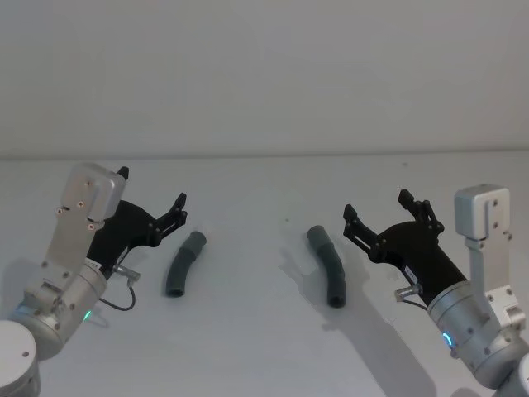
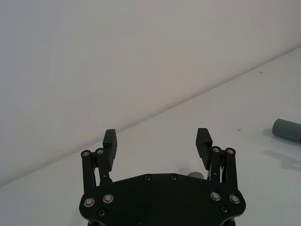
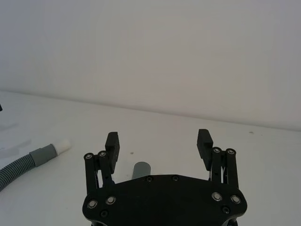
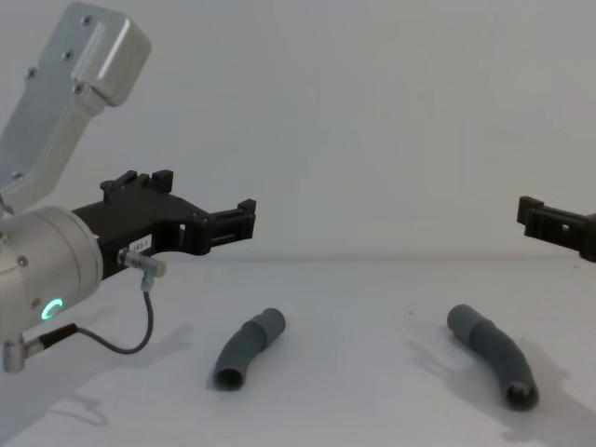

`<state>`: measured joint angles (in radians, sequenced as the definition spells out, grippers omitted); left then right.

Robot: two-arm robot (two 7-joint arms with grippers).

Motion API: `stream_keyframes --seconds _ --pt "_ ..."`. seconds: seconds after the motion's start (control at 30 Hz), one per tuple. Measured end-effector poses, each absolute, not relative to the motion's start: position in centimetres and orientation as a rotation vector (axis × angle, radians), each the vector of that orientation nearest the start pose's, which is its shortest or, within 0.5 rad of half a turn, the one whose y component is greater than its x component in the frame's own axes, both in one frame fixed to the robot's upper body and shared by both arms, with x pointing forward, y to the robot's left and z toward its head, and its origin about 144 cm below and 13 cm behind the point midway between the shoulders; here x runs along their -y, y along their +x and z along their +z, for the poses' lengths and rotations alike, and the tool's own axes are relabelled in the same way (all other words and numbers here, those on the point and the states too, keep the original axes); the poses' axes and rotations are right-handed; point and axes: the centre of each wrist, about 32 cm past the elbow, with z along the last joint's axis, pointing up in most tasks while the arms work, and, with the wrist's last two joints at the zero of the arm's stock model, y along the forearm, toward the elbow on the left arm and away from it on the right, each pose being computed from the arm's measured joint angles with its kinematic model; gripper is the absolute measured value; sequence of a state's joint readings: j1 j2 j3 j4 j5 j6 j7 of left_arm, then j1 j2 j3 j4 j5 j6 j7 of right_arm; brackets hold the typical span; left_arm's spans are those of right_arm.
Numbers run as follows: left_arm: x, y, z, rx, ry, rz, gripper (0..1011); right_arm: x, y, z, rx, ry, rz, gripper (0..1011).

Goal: Use both hands to pick up one end of the pipe from the table, align the ends, and insert them.

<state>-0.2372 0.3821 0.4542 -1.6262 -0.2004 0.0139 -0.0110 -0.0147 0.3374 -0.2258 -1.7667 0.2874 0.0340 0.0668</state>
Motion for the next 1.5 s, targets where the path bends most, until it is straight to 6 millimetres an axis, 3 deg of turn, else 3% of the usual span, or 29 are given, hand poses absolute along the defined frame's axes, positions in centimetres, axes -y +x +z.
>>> stream_keyframes --seconds 1.5 --pt "-19.84 49.2 120.44 0.268 0.061 1.124 1001 23.71 44.33 118.87 0.075 0.026 -1.23 1004"
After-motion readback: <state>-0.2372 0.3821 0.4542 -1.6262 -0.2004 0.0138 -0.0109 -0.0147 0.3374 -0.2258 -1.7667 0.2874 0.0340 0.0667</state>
